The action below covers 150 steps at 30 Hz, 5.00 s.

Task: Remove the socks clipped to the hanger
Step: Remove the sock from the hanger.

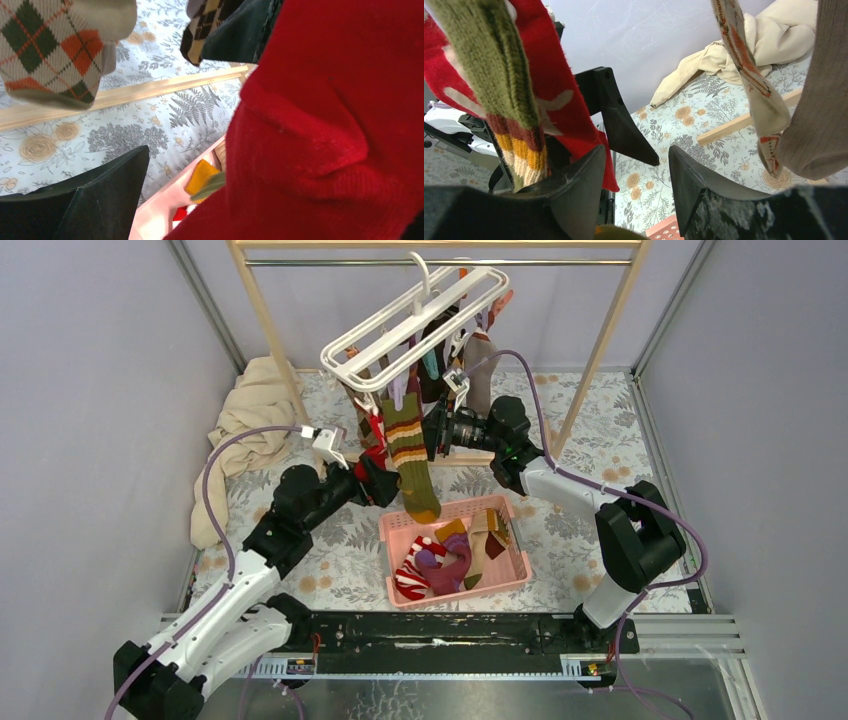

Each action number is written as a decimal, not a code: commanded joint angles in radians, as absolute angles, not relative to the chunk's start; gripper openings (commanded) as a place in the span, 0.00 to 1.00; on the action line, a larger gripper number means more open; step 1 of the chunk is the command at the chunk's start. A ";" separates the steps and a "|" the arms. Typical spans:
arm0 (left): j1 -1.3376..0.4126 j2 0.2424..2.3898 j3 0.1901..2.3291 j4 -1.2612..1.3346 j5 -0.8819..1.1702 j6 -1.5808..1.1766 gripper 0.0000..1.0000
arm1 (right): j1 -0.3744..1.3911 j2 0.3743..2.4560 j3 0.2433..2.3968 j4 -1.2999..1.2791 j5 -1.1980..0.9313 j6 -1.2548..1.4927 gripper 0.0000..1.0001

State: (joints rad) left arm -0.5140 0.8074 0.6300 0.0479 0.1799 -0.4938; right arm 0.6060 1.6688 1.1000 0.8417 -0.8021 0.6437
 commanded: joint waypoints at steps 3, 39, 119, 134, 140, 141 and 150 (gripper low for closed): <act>-0.546 0.817 0.622 0.043 0.235 -0.520 0.99 | 0.609 1.622 1.143 0.836 -0.796 0.614 0.56; -0.601 0.664 0.683 -0.200 0.144 -0.533 0.99 | 0.610 1.606 1.164 0.749 -0.817 0.555 0.54; -0.710 0.737 0.951 -0.432 -0.116 -0.479 0.00 | 0.612 1.558 1.451 0.683 -0.748 0.729 0.70; -0.710 0.709 1.036 -0.536 -0.100 -0.493 0.00 | 0.612 1.659 1.470 0.820 -0.659 0.759 0.71; -0.710 0.701 1.089 -0.574 -0.073 -0.504 0.00 | 0.611 1.708 1.481 0.952 -0.673 0.815 0.70; -0.710 0.699 1.097 -0.577 -0.066 -0.507 0.00 | 0.613 1.712 1.482 0.966 -0.673 0.819 0.70; -0.710 0.715 1.148 -0.597 0.031 -0.518 0.00 | 0.621 1.752 1.518 1.022 -0.673 0.825 0.70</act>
